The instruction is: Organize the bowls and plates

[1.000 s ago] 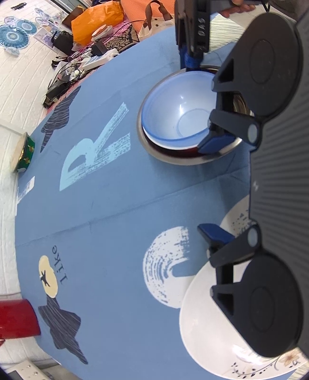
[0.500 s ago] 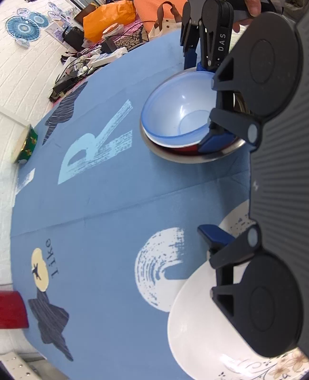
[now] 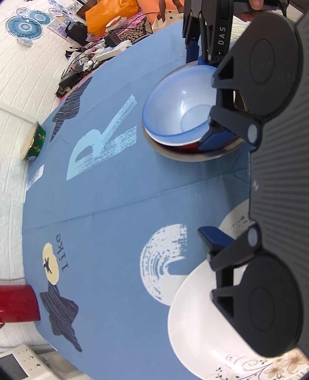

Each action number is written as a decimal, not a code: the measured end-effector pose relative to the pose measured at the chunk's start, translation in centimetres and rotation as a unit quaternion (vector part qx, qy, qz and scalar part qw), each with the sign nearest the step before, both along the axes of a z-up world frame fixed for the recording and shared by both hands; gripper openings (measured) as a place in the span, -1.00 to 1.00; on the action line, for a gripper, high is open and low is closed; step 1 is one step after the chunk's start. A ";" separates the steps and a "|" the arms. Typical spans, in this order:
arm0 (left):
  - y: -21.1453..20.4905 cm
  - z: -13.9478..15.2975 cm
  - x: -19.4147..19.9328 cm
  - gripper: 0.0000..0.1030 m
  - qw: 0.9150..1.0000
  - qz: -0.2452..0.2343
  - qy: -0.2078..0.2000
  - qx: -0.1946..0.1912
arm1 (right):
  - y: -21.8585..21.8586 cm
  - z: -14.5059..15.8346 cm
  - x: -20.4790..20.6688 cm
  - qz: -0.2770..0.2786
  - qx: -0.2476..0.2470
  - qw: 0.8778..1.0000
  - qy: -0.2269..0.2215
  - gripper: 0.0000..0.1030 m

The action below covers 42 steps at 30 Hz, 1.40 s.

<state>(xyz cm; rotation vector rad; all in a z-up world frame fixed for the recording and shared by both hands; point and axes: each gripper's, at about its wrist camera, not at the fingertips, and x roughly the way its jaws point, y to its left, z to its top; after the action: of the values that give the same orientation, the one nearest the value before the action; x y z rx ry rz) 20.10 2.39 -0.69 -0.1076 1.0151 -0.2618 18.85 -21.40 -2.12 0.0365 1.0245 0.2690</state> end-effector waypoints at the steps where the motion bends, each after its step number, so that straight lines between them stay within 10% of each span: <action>1: -0.1 -0.1 0.0 0.34 1.000 0.000 0.000 0.003 | -0.1 0.0 0.0 -0.003 0.002 1.000 -0.002 -0.23; 12: 0.2 -0.2 -0.2 0.12 0.999 -0.014 0.012 -0.028 | -0.3 0.0 0.1 0.008 0.015 1.000 -0.007 -0.45; 20: 0.1 -0.1 0.0 -0.95 0.994 -0.034 0.035 -0.102 | -0.4 0.1 0.3 0.005 0.056 0.998 0.006 -0.94; 42: 0.2 0.5 0.2 -1.00 0.996 -0.017 0.011 -0.084 | 0.5 0.6 0.0 0.008 0.066 0.998 0.018 -1.00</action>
<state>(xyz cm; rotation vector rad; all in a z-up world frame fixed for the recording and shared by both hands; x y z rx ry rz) 20.32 2.55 -0.18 -0.2455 1.0157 -0.3774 18.86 -20.93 -1.49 0.1524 1.0413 0.3516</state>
